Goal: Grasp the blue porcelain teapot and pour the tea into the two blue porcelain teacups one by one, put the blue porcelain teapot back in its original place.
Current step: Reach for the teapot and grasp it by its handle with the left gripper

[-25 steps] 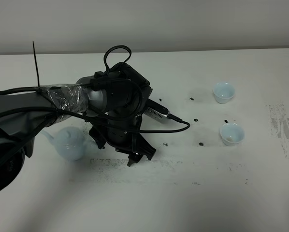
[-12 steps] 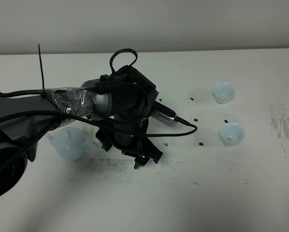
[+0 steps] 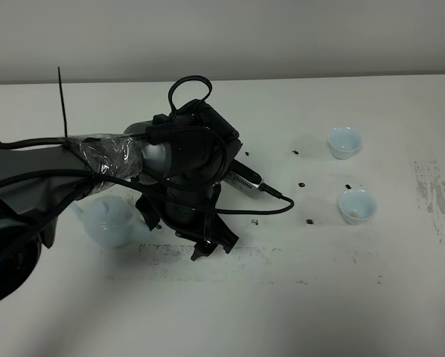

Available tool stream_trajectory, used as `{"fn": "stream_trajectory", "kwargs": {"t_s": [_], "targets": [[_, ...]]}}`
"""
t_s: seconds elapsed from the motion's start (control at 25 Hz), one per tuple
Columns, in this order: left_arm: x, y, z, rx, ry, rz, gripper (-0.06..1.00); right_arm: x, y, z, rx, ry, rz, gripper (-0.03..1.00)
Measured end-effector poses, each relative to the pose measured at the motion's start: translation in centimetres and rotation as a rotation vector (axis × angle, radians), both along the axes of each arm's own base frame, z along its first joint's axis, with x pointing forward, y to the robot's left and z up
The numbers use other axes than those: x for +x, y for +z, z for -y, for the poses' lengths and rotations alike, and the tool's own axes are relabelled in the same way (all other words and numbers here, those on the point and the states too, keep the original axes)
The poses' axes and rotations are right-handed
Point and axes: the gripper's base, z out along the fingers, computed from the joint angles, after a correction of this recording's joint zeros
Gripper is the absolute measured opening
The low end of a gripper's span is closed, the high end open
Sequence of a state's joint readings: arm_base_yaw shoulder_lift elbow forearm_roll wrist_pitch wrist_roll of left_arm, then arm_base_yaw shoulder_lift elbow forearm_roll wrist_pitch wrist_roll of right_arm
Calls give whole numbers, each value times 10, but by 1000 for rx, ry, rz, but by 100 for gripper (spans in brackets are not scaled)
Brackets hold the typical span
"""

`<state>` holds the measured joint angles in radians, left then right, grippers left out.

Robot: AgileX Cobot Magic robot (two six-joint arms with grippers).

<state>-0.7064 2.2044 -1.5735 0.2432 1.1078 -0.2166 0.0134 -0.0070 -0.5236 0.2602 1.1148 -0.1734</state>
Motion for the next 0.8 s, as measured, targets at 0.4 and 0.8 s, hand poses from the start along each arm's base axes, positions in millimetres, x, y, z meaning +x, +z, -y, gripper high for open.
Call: {"fn": "stream_trajectory", "kwargs": {"t_s": [0.4, 0.8], "targets": [[-7, 3, -3, 48, 26, -60, 67, 0, 0, 0, 1, 0, 0, 22], [-17, 13, 6, 15, 10, -56, 60, 0, 0, 0, 1, 0, 0, 22]]}}
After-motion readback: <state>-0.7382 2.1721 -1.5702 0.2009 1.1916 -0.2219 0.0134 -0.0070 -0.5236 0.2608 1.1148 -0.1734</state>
